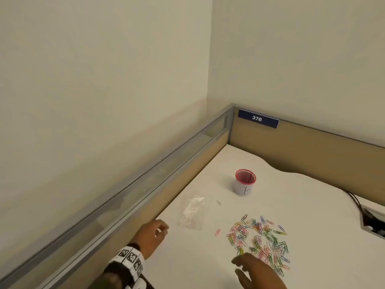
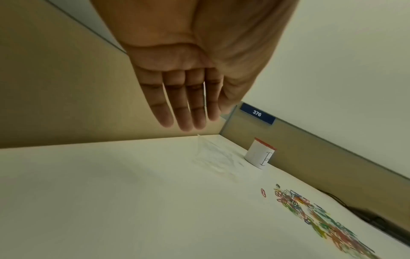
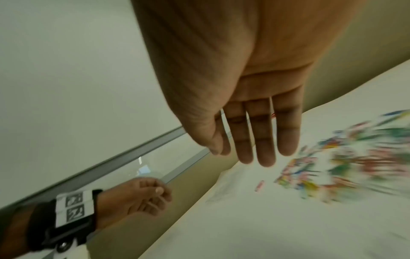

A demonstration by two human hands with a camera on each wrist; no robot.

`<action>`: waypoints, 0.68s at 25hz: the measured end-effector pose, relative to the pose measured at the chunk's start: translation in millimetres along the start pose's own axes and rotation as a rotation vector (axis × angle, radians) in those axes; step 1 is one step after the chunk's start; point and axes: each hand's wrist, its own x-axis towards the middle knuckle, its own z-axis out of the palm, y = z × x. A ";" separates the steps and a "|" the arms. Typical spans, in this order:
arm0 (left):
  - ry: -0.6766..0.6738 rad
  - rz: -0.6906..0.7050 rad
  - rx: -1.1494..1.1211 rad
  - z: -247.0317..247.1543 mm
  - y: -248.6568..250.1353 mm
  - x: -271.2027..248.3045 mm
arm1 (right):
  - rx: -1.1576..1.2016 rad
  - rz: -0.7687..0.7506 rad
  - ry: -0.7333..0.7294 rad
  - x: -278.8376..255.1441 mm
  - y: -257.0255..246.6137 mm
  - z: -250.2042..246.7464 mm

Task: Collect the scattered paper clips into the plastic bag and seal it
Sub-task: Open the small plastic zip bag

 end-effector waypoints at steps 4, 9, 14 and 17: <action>-0.135 0.026 0.197 9.6 25.0 52.7 | -0.216 -0.089 0.014 87.8 -42.1 11.0; -0.392 0.199 0.576 26.1 21.2 104.2 | -0.346 0.027 -0.162 163.2 -50.6 45.5; -0.473 0.258 0.694 41.0 17.1 126.7 | -0.426 0.093 -0.155 193.8 -47.7 59.1; -0.444 0.320 0.742 41.3 14.5 135.3 | -0.454 0.094 -0.091 206.2 -49.6 61.6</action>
